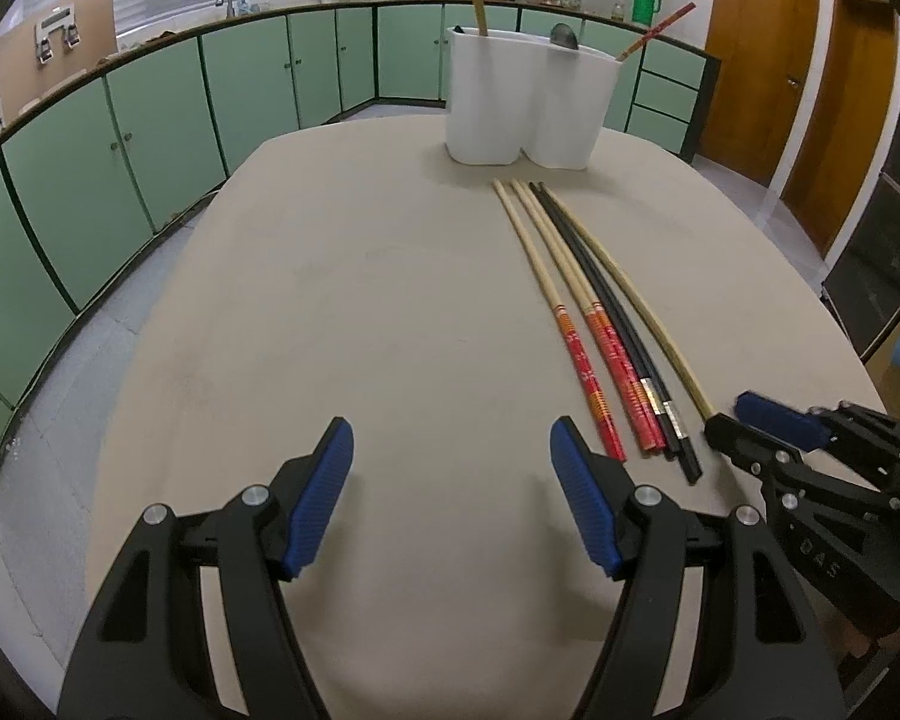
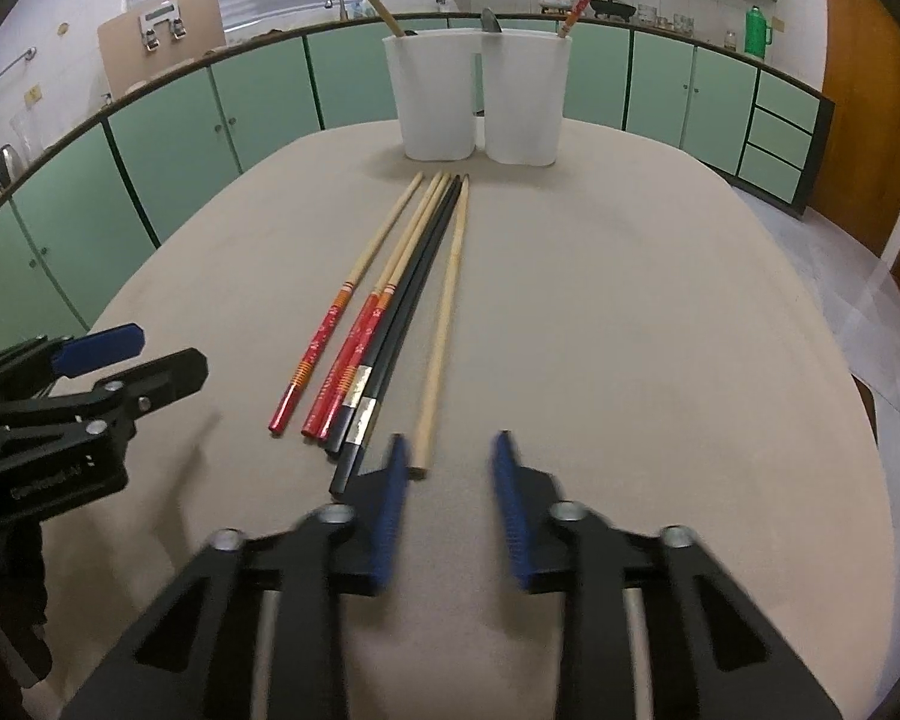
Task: Organize utensils
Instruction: 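Grasp a plain wooden chopstick at its end with the right tool, then grasp a red-patterned chopstick at its end with the left tool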
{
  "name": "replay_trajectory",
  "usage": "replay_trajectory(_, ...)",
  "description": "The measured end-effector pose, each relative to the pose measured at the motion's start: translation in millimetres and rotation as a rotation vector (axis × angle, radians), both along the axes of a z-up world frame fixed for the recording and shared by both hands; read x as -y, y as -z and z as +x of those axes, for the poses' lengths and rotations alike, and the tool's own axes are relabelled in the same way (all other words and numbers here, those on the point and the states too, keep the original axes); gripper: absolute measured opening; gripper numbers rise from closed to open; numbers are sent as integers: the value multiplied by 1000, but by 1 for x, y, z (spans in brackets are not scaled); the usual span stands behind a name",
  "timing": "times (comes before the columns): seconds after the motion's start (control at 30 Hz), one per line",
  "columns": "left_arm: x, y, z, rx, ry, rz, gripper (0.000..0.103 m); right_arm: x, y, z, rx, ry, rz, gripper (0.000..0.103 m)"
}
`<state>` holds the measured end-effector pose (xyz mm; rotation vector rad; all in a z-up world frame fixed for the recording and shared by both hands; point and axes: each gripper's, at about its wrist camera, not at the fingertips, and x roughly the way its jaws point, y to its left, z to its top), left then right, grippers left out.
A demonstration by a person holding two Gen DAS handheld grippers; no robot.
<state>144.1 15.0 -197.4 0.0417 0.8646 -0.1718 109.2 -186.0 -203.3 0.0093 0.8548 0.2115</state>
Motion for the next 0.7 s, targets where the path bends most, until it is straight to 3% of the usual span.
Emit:
replay_trajectory(0.23,16,2,-4,-13,44,-28,67,7,0,-1,-4,12,8,7)
replay_trajectory(0.7,48,17,0,-45,84,25,67,33,1,2,-8,63,16,7)
